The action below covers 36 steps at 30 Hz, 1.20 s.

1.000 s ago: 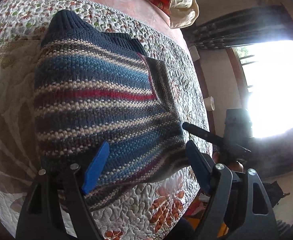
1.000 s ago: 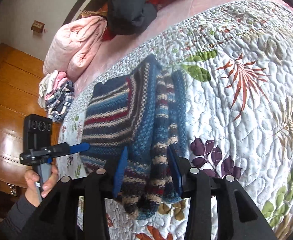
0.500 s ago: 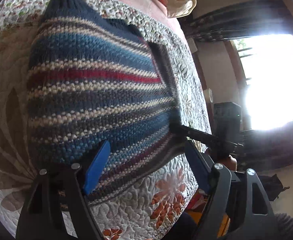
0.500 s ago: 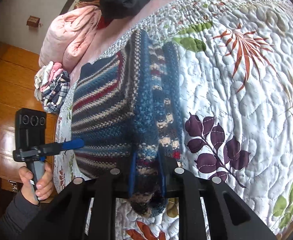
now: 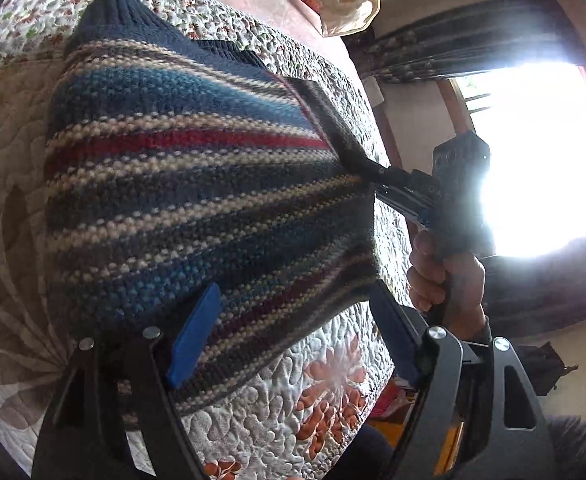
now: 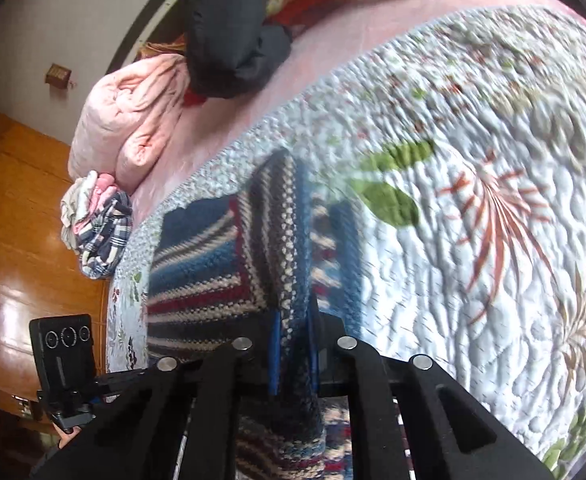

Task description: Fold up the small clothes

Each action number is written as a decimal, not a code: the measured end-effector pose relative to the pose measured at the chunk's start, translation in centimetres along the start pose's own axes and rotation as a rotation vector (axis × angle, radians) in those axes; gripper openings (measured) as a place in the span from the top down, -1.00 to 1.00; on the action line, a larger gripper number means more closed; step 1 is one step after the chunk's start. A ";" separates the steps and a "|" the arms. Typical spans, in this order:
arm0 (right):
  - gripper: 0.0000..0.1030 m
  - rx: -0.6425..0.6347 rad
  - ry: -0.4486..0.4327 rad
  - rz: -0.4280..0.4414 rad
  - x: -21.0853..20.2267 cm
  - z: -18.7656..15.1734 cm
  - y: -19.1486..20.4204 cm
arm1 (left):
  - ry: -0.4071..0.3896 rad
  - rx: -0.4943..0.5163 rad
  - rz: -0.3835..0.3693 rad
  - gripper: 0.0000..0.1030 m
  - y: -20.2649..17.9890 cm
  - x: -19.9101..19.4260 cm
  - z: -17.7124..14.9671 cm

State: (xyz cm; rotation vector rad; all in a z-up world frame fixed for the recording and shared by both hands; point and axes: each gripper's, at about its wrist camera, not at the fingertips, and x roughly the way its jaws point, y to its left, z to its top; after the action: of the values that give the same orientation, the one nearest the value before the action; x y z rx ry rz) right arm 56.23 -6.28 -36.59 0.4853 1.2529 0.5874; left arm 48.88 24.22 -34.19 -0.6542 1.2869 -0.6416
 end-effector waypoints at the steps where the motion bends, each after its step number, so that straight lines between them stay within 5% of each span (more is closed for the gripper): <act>1: 0.75 0.013 0.042 0.011 1.0 -0.6 -0.9 | 0.013 -0.012 0.015 -0.40 0.3 0.4 -0.1; 5: 0.44 0.014 -0.008 0.130 -1.0 0.0 -0.1 | -0.026 0.006 -0.018 -0.44 -0.6 -1.8 0.5; 8: -0.06 0.030 -0.025 0.120 -1.6 2.1 0.3 | -0.111 0.001 -0.022 -0.48 -0.3 -4.8 2.3; 12: -0.14 0.036 0.061 0.100 1.3 4.0 0.7 | -0.140 -0.038 0.021 -0.48 1.2 -5.9 5.2; 13: -0.06 0.033 0.107 0.111 2.4 4.1 0.8 | -0.127 -0.050 0.032 -0.48 1.7 -5.6 5.7; 14: 0.51 0.020 0.137 0.113 3.2 4.1 1.3 | -0.113 -0.056 0.048 -0.48 2.3 -5.2 6.3; 15: 0.60 -0.027 0.132 0.091 3.2 4.1 1.9 | -0.102 -0.056 0.071 -0.48 2.6 -4.8 6.6; 20: 0.71 -0.043 -0.059 0.036 -0.1 2.2 0.3 | -0.066 -0.014 0.121 -0.45 2.5 -1.9 8.0; 23: 0.59 0.023 0.004 0.055 2.3 1.0 -2.1 | -0.052 0.032 0.201 -0.53 1.4 -0.7 8.2; 26: 0.37 0.003 -0.016 0.071 0.2 1.7 -1.2 | -0.053 0.083 0.234 -0.44 -0.1 -1.7 8.0; 30: 0.35 -0.048 -0.119 0.106 -4.3 2.7 0.8 | -0.118 0.118 0.088 -0.43 -1.8 -4.6 7.2; 34: 0.39 -0.066 0.062 0.150 0.1 2.8 2.1 | -0.043 0.050 0.159 -0.40 0.8 -1.5 7.6; 36: 0.91 -0.070 0.097 0.048 3.0 2.7 1.5 | -0.042 0.037 0.219 -0.17 2.7 -0.5 7.6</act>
State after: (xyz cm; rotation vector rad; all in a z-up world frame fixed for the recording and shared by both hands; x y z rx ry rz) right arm 59.26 -3.29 -37.15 0.4334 1.3114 0.6999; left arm 56.48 26.94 -34.69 -0.4856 1.2838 -0.4681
